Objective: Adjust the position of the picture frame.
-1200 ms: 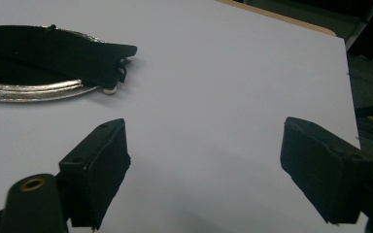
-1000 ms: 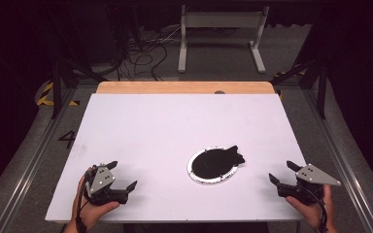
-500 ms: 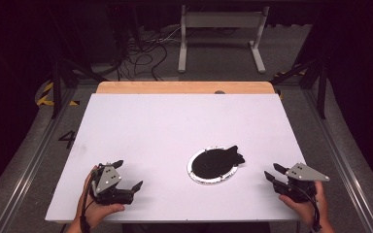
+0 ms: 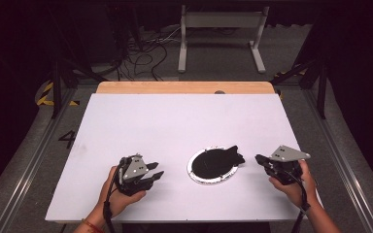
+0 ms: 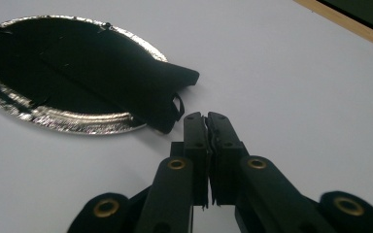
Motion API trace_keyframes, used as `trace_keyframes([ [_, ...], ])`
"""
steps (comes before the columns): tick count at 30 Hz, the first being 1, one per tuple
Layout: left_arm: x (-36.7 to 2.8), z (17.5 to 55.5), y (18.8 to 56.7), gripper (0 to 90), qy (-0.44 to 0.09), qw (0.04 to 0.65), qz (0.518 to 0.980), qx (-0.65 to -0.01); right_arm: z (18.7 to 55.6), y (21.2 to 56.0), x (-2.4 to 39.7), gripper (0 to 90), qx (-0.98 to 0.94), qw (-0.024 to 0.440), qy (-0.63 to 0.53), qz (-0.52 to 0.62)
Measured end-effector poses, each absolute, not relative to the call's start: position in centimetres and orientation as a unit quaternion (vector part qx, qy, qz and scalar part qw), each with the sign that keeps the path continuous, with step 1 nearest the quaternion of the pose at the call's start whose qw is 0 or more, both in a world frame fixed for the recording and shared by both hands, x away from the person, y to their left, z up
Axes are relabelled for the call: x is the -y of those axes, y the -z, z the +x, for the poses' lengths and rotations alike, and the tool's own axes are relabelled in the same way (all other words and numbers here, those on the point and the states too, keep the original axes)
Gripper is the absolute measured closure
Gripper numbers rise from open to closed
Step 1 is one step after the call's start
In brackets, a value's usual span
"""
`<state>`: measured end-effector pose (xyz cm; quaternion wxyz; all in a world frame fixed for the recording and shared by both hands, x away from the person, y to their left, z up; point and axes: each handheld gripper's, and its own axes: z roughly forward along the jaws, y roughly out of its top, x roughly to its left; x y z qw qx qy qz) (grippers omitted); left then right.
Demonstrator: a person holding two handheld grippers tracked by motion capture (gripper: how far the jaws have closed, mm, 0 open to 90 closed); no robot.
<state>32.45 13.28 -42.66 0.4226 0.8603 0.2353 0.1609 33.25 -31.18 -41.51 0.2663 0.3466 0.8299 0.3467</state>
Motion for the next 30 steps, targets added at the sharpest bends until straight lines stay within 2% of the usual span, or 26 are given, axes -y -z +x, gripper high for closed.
trace_keyframes([
  [4, -11.2, 33.2, 42.6, 86.9, -0.145, 0.426, 0.866, -0.219, 35.1, 42.3, 30.2, 89.5, -0.829, 0.263, -0.346, 0.353],
  [6, -10.1, 33.7, 42.9, 90.0, -0.134, 0.418, 0.873, -0.213, 35.9, 42.9, 30.0, 90.0, -0.827, 0.255, -0.350, 0.358],
  [13, -7.1, 34.1, 43.8, 90.0, -0.112, 0.414, 0.882, -0.194, 36.4, 43.8, 29.8, 90.0, -0.831, 0.242, -0.345, 0.364],
  [20, -6.4, 33.7, 44.4, 90.0, -0.092, 0.426, 0.881, -0.182, 36.4, 45.0, 29.3, 90.0, -0.844, 0.225, -0.333, 0.356],
  [30, -5.1, 33.1, 45.7, 90.0, -0.077, 0.388, 0.908, -0.142, 36.6, 45.3, 29.5, 90.0, -0.842, 0.216, -0.341, 0.358],
])
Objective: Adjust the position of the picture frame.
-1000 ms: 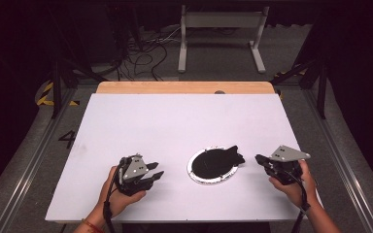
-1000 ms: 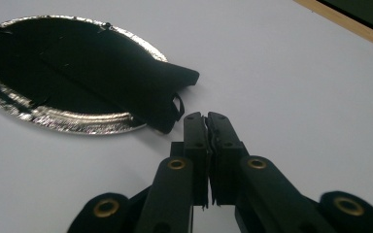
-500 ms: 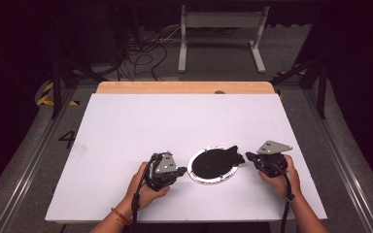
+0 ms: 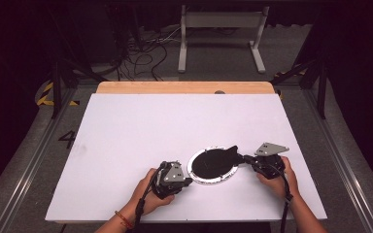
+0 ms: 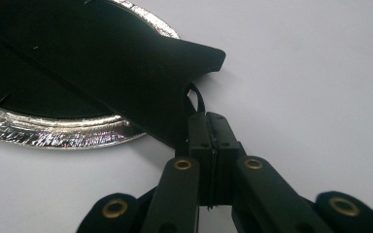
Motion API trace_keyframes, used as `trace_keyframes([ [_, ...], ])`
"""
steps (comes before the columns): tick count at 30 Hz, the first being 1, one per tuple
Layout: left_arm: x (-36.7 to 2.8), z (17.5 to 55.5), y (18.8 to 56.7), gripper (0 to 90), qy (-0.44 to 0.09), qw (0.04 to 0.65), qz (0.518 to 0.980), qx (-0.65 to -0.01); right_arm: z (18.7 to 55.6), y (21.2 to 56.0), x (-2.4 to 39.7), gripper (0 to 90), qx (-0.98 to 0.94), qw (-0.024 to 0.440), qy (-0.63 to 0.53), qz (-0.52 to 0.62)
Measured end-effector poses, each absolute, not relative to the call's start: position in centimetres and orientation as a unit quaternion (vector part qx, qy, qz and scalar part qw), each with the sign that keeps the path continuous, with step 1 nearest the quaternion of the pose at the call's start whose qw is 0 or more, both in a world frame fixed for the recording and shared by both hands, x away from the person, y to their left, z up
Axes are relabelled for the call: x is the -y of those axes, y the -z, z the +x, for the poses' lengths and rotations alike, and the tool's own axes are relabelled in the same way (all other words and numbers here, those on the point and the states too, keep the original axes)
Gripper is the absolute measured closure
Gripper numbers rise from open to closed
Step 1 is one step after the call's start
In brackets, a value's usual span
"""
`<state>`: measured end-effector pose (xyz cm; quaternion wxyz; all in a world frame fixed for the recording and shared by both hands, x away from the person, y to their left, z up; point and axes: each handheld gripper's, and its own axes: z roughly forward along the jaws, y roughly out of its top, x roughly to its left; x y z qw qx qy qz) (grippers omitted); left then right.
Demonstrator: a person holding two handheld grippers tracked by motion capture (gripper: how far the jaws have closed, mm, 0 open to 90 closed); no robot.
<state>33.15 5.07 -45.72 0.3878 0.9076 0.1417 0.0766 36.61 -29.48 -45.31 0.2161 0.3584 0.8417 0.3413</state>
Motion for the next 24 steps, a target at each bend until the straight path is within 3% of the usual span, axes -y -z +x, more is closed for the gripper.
trace_keyframes([
  [24, -4.83, 33.82, 46.33, 87.6, -0.075, 0.382, 0.908, -0.157, 36.61, 45.55, 29.13, 90.0, -0.852, 0.202, -0.347, 0.337],
])
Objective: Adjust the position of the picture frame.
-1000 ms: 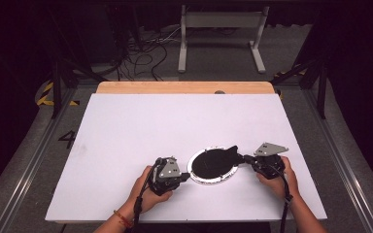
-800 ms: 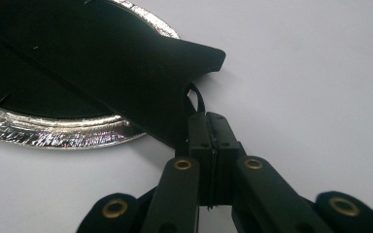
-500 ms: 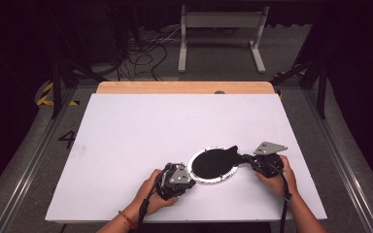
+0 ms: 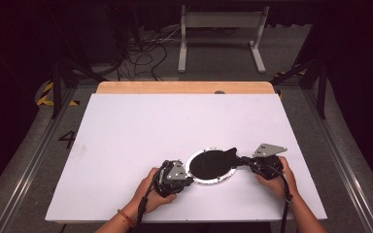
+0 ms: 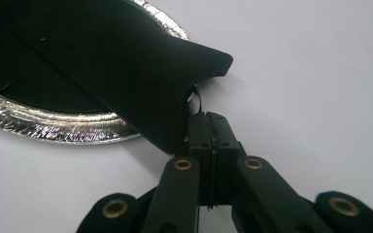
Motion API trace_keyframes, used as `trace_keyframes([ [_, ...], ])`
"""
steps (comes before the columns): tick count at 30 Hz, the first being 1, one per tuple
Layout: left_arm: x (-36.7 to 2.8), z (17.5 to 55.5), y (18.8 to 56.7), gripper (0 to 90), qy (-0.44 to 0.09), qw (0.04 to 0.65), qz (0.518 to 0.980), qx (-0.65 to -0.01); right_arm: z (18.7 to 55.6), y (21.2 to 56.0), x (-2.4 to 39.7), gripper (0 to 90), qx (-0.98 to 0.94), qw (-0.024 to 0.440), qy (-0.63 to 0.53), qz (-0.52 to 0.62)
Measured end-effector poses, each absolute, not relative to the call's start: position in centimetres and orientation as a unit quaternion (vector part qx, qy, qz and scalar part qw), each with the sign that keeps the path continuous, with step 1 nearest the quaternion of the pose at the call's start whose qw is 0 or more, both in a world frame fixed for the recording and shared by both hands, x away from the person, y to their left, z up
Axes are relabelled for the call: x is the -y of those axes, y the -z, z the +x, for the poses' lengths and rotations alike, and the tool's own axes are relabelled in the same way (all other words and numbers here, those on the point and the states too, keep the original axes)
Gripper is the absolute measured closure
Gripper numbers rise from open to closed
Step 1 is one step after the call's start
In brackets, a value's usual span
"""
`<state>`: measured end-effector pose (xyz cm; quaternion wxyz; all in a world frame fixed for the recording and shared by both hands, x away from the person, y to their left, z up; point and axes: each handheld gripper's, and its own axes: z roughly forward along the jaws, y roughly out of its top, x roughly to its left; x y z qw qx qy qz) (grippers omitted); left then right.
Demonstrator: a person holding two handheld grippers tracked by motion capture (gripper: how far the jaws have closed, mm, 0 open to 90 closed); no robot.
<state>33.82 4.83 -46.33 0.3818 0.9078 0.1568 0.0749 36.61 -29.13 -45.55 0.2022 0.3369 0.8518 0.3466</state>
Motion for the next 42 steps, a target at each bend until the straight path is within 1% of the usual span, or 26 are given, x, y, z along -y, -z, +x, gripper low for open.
trace_keyframes([
  [5, -5.2, 34.1, 46.3, 89.0, -0.084, 0.379, 0.908, -0.161, 36.4, 45.5, 28.9, 90.0, -0.857, 0.198, -0.345, 0.329],
  [9, -6.0, 34.6, 46.4, 88.5, -0.084, 0.381, 0.903, -0.181, 36.3, 45.5, 28.9, 90.0, -0.860, 0.190, -0.346, 0.322],
  [21, -6.8, 35.2, 46.4, 88.6, -0.093, 0.381, 0.901, -0.184, 35.7, 45.4, 28.7, 90.0, -0.867, 0.180, -0.348, 0.307],
  [24, -6.9, 35.4, 46.5, 88.8, -0.097, 0.383, 0.899, -0.189, 35.3, 45.4, 28.4, 90.0, -0.872, 0.166, -0.354, 0.295],
  [26, -7.1, 35.4, 46.5, 88.3, -0.096, 0.385, 0.897, -0.194, 34.8, 45.3, 27.9, 90.0, -0.877, 0.176, -0.343, 0.288],
  [32, -7.0, 35.3, 46.4, 87.7, -0.102, 0.382, 0.897, -0.197, 34.6, 45.3, 28.0, 90.0, -0.878, 0.168, -0.346, 0.285],
  [42, -6.6, 33.7, 45.6, 90.0, -0.071, 0.389, 0.906, -0.152, 34.7, 45.3, 28.1, 90.0, -0.877, 0.164, -0.349, 0.286],
])
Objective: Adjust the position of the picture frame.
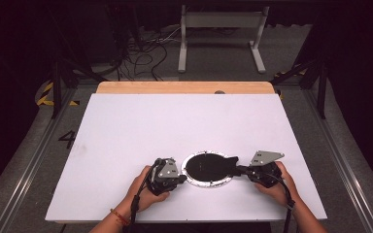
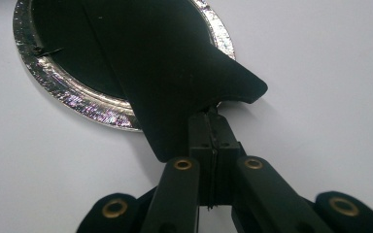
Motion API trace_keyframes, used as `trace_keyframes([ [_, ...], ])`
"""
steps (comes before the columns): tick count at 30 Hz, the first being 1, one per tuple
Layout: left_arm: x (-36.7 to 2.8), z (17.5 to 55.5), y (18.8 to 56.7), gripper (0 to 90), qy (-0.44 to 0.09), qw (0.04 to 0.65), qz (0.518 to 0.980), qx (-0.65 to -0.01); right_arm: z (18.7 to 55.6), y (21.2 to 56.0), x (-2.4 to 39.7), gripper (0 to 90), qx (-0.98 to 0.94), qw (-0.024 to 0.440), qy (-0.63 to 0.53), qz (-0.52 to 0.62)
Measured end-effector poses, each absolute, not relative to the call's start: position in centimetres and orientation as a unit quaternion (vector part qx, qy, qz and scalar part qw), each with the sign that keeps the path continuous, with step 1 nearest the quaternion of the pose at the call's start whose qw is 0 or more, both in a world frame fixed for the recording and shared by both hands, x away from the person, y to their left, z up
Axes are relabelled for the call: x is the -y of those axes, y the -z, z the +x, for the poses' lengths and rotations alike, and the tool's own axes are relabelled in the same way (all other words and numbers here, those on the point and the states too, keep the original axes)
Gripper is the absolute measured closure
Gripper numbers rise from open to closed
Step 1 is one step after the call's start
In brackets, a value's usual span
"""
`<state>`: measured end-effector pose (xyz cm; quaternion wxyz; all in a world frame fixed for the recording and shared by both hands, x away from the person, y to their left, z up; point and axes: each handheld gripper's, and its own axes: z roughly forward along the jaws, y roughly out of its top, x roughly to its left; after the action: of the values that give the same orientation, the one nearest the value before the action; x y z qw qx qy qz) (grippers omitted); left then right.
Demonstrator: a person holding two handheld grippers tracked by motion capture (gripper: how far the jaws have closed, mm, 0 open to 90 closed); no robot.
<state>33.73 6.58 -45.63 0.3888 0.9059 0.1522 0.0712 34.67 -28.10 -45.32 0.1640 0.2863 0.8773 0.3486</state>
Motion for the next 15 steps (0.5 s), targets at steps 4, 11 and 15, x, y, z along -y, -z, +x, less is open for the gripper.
trace_keyframes([
  [4, -5.8, 33.0, 45.6, 90.0, -0.061, 0.387, 0.911, -0.132, 34.6, 45.3, 28.0, 90.0, -0.877, 0.166, -0.348, 0.286],
  [11, -4.7, 32.5, 46.2, 89.0, -0.052, 0.377, 0.917, -0.119, 34.5, 45.3, 27.7, 90.0, -0.878, 0.166, -0.349, 0.281],
  [15, -4.7, 32.7, 46.1, 89.0, -0.058, 0.375, 0.917, -0.122, 34.4, 45.3, 27.3, 90.0, -0.880, 0.167, -0.348, 0.277],
])
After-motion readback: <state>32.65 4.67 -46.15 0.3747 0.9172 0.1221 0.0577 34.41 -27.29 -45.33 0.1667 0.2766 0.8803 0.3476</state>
